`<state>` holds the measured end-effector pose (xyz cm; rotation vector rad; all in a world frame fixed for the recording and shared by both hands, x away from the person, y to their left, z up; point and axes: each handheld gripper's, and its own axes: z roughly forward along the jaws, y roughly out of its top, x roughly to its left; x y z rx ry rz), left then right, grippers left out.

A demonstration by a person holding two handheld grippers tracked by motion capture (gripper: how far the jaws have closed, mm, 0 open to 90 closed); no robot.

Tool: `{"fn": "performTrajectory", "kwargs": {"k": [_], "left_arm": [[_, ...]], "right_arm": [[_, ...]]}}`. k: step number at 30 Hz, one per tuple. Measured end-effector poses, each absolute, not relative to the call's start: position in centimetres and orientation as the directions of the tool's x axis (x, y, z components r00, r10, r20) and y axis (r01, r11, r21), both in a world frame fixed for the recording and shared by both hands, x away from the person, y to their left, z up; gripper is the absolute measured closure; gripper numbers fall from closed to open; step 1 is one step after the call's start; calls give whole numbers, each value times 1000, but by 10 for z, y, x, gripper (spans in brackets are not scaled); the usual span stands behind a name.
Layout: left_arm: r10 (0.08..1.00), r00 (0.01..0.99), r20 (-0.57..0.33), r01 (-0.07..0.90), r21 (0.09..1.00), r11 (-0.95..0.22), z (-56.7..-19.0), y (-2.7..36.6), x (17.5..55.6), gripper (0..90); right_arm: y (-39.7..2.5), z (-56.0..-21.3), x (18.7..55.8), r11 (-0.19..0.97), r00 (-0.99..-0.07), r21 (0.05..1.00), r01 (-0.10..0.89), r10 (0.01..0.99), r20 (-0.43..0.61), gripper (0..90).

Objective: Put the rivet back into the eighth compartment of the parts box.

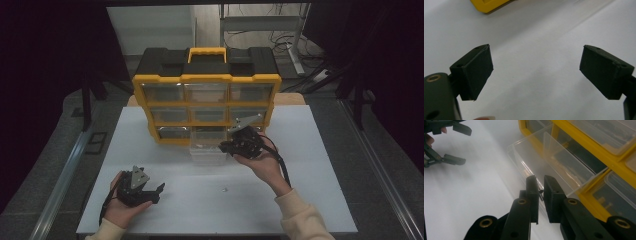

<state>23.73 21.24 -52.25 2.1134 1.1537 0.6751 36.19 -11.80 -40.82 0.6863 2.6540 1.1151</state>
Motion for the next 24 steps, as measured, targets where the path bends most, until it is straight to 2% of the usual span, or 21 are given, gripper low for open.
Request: {"fn": "performTrajectory", "kwargs": {"k": [24], "left_arm": [[866,483,129,542,732,-412,-522,214,237,119]], "right_arm": [[-102,-418,381,577,-850,734,358,527,1,823]]}}
